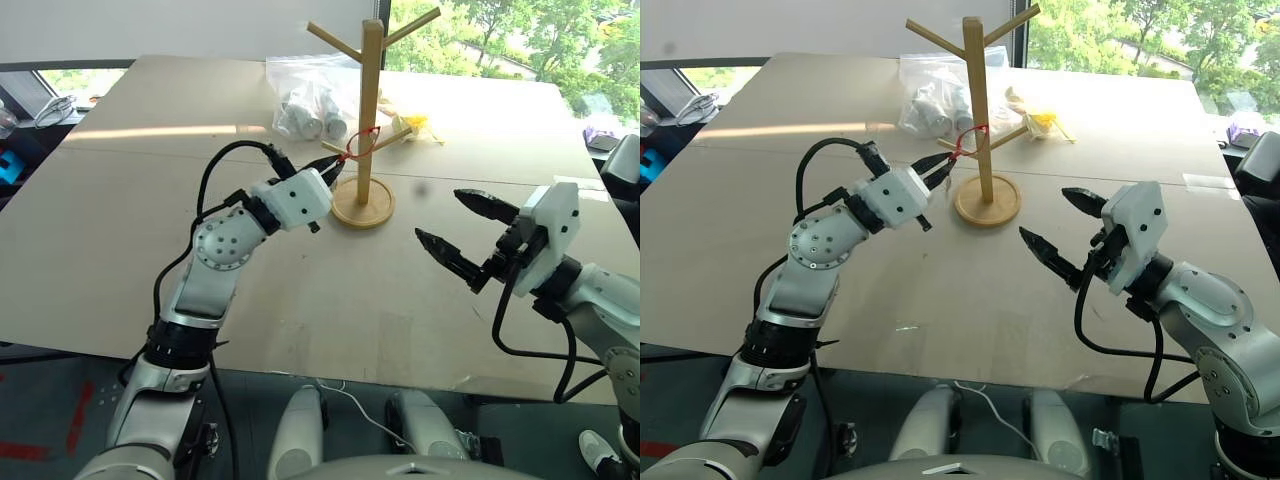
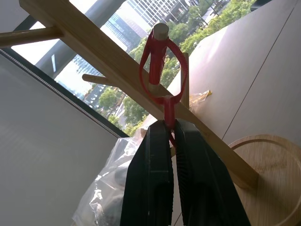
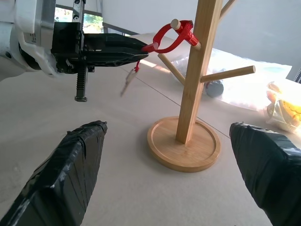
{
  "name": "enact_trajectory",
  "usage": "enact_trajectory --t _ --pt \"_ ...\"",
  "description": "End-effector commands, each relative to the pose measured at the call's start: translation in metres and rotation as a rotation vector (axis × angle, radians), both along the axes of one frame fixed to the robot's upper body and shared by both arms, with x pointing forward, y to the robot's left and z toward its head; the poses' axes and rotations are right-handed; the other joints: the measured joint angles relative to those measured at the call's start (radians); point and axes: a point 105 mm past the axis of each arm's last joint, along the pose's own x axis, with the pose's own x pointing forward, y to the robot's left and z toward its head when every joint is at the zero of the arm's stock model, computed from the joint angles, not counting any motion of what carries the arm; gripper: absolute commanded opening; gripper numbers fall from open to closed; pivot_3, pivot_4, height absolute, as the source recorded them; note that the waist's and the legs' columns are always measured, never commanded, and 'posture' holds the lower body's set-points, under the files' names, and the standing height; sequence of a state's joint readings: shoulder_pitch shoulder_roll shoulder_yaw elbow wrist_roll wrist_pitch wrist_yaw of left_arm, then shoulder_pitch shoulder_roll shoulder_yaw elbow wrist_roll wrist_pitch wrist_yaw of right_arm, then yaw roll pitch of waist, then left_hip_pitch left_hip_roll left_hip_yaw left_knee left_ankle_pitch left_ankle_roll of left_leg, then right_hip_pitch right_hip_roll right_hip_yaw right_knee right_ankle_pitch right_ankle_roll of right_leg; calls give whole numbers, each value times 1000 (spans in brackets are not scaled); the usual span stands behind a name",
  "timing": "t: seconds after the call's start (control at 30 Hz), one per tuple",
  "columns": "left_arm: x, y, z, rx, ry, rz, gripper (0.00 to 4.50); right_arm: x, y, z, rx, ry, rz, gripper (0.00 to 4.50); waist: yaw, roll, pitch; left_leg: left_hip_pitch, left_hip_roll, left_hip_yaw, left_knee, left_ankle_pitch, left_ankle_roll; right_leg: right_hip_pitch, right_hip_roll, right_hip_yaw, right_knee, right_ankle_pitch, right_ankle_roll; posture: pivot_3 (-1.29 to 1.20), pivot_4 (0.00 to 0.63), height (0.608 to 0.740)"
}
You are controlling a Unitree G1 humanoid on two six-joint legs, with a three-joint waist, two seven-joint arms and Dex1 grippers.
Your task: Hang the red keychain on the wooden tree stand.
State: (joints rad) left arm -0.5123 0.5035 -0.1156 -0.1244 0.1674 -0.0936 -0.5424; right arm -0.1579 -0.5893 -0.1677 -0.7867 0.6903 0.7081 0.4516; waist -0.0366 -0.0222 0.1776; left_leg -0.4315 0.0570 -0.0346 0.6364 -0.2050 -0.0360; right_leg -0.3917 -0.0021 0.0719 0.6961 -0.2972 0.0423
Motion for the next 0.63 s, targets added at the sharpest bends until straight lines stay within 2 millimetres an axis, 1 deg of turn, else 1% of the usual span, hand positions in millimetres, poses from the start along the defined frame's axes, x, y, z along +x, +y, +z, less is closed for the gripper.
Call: enact_trajectory --t 0.03,0.1,0.13,0.2,0.23,0.27,0.33,0.4,0.47,0.57,0.63 --pt "-3 7 7 -58 64 -7 1760 -1 -1 8 -13 -43 13 4500 0 0 0 0 0 0 0 0 0 0 0 0 0 0 0 0 150 740" --pt "-2 17 6 -78 137 5 2823 2 -3 8 -29 -41 21 4500 -2 0 0 0 0 0 0 0 0 0 0 0 0 0 0 0 150 740" --pt "-2 21 5 -84 166 10 3261 3 -4 9 -33 -40 24 4500 -3 0 0 0 0 0 0 0 0 0 0 0 0 0 0 0 150 740" --pt "-1 35 7 -127 255 16 4307 6 -6 9 -52 -38 37 4500 -5 0 0 0 0 0 0 0 0 0 0 0 0 0 0 0 150 740" --pt "0 44 8 -159 306 23 4466 8 -7 9 -64 -33 47 4500 -5 0 0 0 0 0 0 0 0 0 0 0 1 0 0 0 150 740" --pt "0 56 12 -216 388 33 4466 10 -8 8 -83 -24 59 4500 -5 0 0 0 0 0 0 0 0 0 0 0 0 0 0 0 150 740" --pt "0 71 18 -285 494 42 4466 12 -11 7 -104 -12 74 4500 -4 0 0 0 0 0 0 0 0 0 0 0 0 0 0 0 150 740" --pt "-6 93 22 -304 610 60 4466 17 -16 6 -121 5 85 4500 -4 0 0 0 0 -1 0 0 0 0 0 -1 0 0 0 0 150 740" --pt "-14 110 21 -300 711 70 4466 22 -21 8 -127 15 88 4500 -9 0 1 0 0 -1 0 0 0 0 0 -1 0 0 0 0 150 740" --pt "-20 137 17 -305 798 107 4466 29 -28 12 -148 21 96 4500 -7 0 1 0 0 0 0 0 0 0 0 -1 0 0 0 0 150 740" --pt "-22 145 18 -309 811 108 4466 33 -31 14 -163 22 98 4500 -6 1 1 1 0 0 0 0 0 0 0 -1 0 0 0 0 150 740"
